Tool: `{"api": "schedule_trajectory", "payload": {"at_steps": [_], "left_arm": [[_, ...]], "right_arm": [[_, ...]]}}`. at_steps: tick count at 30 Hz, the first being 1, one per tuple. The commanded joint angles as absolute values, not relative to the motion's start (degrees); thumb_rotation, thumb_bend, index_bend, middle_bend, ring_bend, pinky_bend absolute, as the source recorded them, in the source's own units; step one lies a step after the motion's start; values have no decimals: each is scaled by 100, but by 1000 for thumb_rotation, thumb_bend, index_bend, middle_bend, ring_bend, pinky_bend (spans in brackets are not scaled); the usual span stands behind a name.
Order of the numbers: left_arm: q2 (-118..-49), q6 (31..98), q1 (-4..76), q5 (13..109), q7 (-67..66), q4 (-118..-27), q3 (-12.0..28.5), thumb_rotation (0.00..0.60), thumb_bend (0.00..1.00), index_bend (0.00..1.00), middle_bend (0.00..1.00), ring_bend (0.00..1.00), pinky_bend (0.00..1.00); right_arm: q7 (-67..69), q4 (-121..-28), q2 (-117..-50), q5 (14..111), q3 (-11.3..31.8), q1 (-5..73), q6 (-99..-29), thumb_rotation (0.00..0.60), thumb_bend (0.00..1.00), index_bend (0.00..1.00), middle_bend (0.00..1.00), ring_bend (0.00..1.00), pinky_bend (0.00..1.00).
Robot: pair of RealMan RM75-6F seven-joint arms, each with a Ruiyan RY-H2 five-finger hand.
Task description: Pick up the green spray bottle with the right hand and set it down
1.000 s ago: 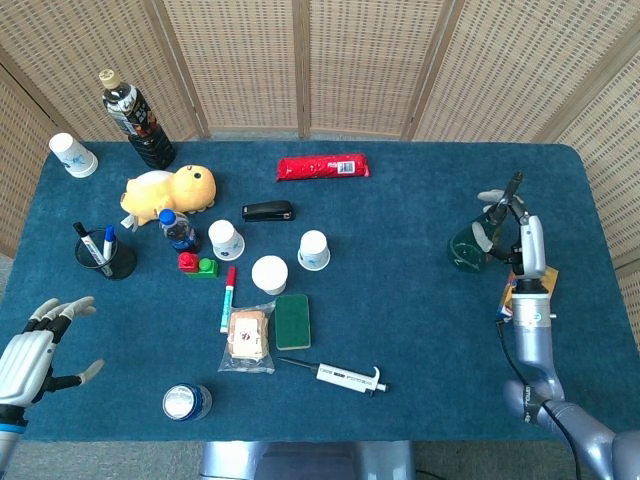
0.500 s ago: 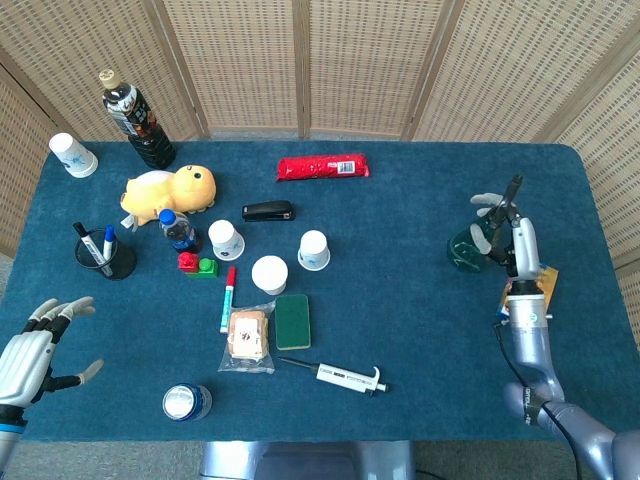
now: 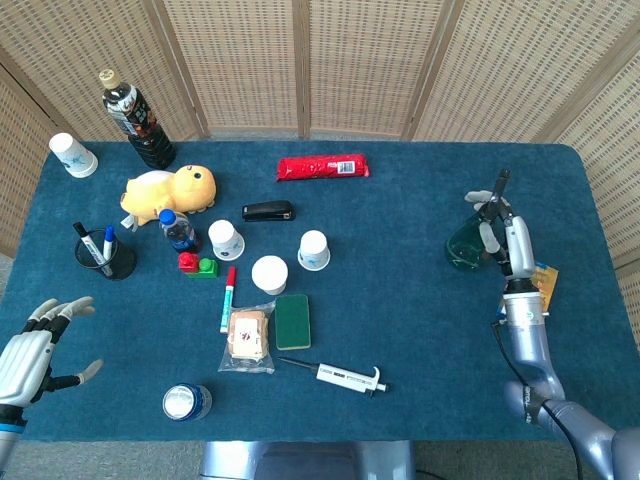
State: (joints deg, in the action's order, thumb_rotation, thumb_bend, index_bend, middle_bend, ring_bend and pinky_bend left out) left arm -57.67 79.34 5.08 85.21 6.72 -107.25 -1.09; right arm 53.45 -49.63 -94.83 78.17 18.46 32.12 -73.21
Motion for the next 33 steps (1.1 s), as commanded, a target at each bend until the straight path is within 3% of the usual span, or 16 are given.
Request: {"api": "schedule_trajectory", "payload": {"at_steps": [1,13,33], "left_arm": [[-5768,7936,506,8517,681,-10721,-109,600,280,131,274,186,60],[-5767,7938,510,8525,688,-10721,-106,600,281,130,273,185,60],[-5770,7945,517,8522,710,-10715,-91,600,280,128,273,183,60]], "right_arm": [[5336,-4963,-9481,7818,1848,3228,-7309,97,283,269,320,178,285],[5376,-4923,-9468,7803,1847,3248,-7249,36,233,244,299,157,252],[5474,-4871,-9405,7665,1901,3283,-7000,30,228,219,278,137,229]]}}
